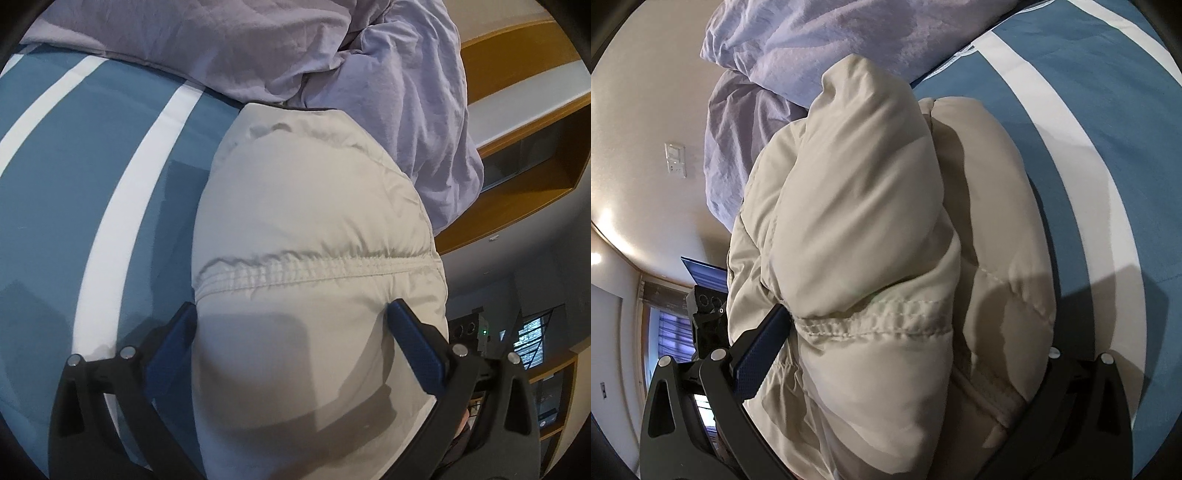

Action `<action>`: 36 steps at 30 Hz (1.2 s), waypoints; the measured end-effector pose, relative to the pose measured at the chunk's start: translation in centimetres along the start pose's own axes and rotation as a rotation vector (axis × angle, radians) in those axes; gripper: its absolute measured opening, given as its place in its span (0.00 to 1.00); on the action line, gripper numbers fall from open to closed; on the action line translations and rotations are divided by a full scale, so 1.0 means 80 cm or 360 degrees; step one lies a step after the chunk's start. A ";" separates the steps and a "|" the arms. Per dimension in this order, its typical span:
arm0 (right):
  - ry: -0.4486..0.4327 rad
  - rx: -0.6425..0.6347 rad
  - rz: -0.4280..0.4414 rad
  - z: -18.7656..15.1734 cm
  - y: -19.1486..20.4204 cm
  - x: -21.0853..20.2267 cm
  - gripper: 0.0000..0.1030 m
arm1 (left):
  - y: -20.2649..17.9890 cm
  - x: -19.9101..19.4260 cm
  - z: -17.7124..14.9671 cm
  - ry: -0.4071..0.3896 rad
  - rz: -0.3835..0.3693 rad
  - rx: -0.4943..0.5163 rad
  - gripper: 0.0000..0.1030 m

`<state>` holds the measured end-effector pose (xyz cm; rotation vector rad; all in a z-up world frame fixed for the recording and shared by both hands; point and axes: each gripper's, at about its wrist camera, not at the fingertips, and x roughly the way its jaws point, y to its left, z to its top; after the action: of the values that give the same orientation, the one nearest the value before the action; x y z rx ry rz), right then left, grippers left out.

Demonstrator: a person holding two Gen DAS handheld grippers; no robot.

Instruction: Fold large clothes

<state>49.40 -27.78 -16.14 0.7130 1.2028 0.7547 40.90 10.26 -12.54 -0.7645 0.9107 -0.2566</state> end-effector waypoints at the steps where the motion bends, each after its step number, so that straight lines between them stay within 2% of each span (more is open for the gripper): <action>1: -0.0008 0.0006 0.0006 0.000 0.000 0.000 0.99 | 0.001 0.000 0.000 0.0000 -0.0011 -0.0010 0.98; 3: -0.0033 0.0001 0.0023 -0.003 0.001 0.001 0.99 | 0.003 -0.001 0.000 -0.0006 -0.0026 -0.0019 0.97; 6: -0.0066 -0.0035 0.0052 -0.005 0.007 0.002 0.97 | 0.005 -0.007 -0.002 -0.0019 -0.0057 -0.0028 0.88; 8: -0.0091 -0.0043 0.0078 -0.004 0.007 -0.001 0.91 | 0.004 -0.015 0.001 -0.0026 -0.0074 -0.0038 0.82; 10: -0.0125 -0.0058 0.0105 -0.001 0.014 -0.004 0.79 | 0.002 -0.024 0.007 -0.0040 -0.0073 -0.0038 0.76; 13: -0.0146 -0.0105 0.0143 0.005 0.034 0.002 0.70 | 0.002 -0.041 0.020 -0.0091 -0.0041 -0.0026 0.73; 16: -0.0138 -0.0164 0.0175 0.012 0.060 0.019 0.66 | 0.012 -0.059 0.036 -0.0149 -0.0020 -0.0039 0.73; 22: -0.0121 -0.0227 0.0194 0.029 0.099 0.062 0.65 | 0.030 -0.088 0.072 -0.0265 0.0087 -0.0043 0.73; 28: -0.0120 -0.0234 0.0074 0.027 0.111 0.096 0.67 | 0.061 -0.087 0.086 -0.0333 0.0209 -0.0053 0.74; 30: -0.0124 -0.0208 0.0060 0.025 0.109 0.095 0.71 | 0.066 -0.087 0.084 -0.0356 0.0210 -0.0057 0.76; 33: -0.0132 -0.0191 -0.0016 0.024 0.114 0.091 0.78 | 0.055 -0.089 0.082 -0.0387 0.0288 -0.0019 0.78; 36: -0.0176 -0.0216 -0.0111 0.018 0.121 0.073 0.78 | 0.041 -0.094 0.080 -0.0412 0.0378 0.0026 0.78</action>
<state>50.62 -17.63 -11.07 0.5904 1.0603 0.7222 41.02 19.48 -7.74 -0.6501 0.7438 0.0441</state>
